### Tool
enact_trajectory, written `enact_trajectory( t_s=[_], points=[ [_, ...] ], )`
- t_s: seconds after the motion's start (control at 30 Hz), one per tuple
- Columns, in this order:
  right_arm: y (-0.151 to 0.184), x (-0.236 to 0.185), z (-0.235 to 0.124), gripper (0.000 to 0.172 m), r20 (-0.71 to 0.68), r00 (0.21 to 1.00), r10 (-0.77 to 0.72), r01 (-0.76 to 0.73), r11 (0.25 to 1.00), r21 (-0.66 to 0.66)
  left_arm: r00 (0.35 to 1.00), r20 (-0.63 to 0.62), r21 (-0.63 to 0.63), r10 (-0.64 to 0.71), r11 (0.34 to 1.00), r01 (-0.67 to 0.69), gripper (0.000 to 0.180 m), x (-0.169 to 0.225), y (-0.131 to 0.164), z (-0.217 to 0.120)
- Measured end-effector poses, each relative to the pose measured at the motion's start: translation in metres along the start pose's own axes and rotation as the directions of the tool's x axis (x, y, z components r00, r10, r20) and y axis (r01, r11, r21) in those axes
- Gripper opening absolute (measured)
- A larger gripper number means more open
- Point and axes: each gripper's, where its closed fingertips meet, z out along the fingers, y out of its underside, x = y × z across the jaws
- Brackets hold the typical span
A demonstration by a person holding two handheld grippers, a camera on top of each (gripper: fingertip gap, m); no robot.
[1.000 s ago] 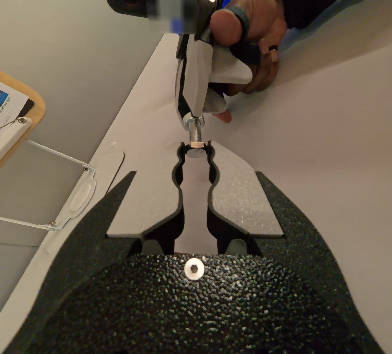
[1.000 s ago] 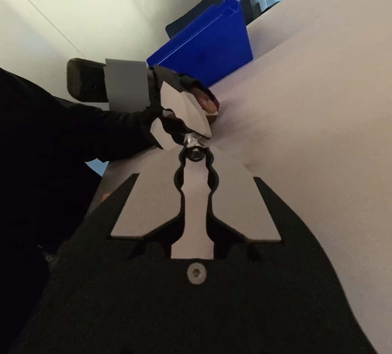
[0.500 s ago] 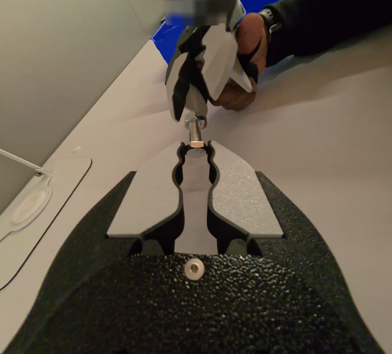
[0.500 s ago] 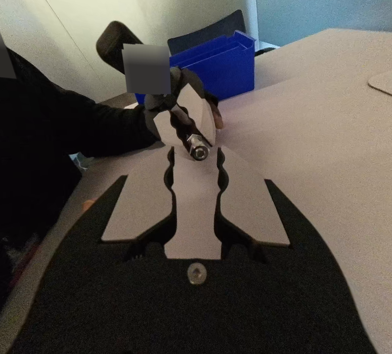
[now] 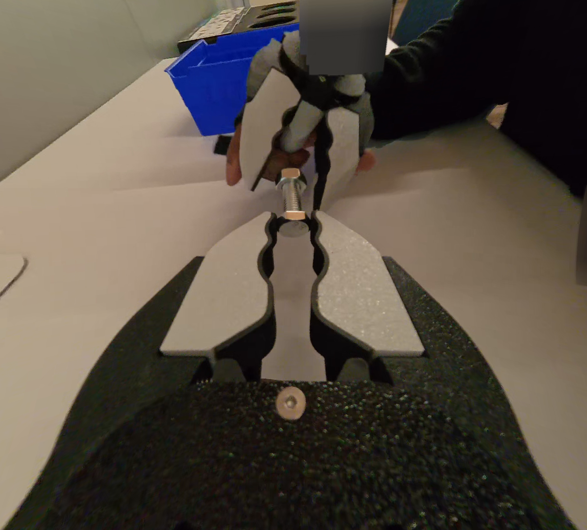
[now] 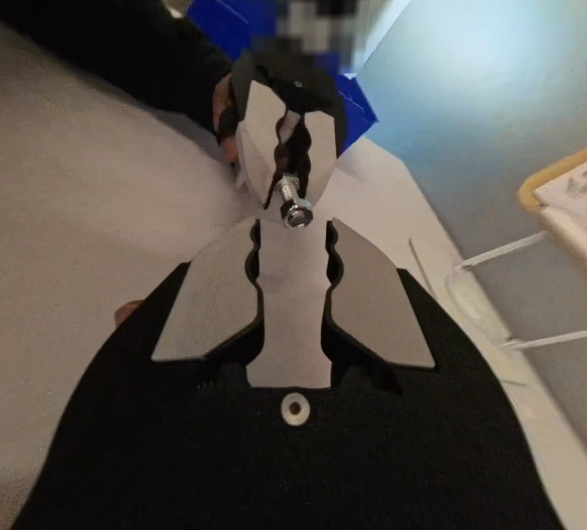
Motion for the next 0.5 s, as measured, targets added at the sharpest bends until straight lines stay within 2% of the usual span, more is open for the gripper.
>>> enact_trajectory(
  t_s=[0.07, 0.17, 0.23, 0.3, 0.33, 0.37, 0.43, 0.5],
  points=[
    [-0.003, 0.008, 0.002, 0.039, 0.04, 0.966, 0.255, -0.256, 0.966, 0.033, 0.996, 0.069, -0.001, 0.051, 0.999, -0.051, 0.019, -0.009, 0.001, -0.002],
    [-0.006, 0.013, 0.003, 0.039, 0.156, 0.816, 0.557, -0.57, 0.821, 0.047, 0.975, 0.154, -0.034, 0.158, 0.987, -0.155, 0.019, -0.017, 0.003, -0.005],
    [-0.007, 0.014, 0.002, 0.037, 0.192, 0.754, 0.628, -0.646, 0.761, 0.052, 0.96, 0.175, -0.071, 0.219, 0.975, -0.209, 0.019, -0.018, 0.005, -0.006],
    [-0.005, 0.011, 0.005, 0.032, 0.2, 0.738, 0.645, -0.661, 0.75, 0.022, 0.952, 0.18, -0.088, 0.247, 0.968, -0.235, 0.019, -0.017, 0.006, -0.005],
    [-0.003, 0.008, 0.007, 0.028, 0.189, 0.763, 0.618, -0.63, 0.776, 0.009, 0.951, 0.175, -0.089, 0.254, 0.966, -0.241, 0.019, -0.016, 0.006, -0.004],
    [-0.003, 0.006, 0.007, 0.018, 0.165, 0.824, 0.542, -0.553, 0.833, 0.02, 0.954, 0.164, -0.088, 0.252, 0.967, -0.24, 0.019, -0.014, 0.006, -0.004],
    [-0.007, 0.0, 0.004, 0.017, 0.106, 0.955, 0.277, -0.283, 0.957, 0.056, 0.976, 0.11, -0.061, 0.186, 0.982, -0.18, 0.019, -0.007, 0.004, -0.002],
    [-0.014, -0.007, 0.0, 0.018, 0.035, 0.998, -0.047, 0.044, 0.995, 0.085, 0.997, 0.001, -0.017, 0.074, 0.997, -0.074, 0.019, 0.005, 0.0, 0.0]
  ],
)
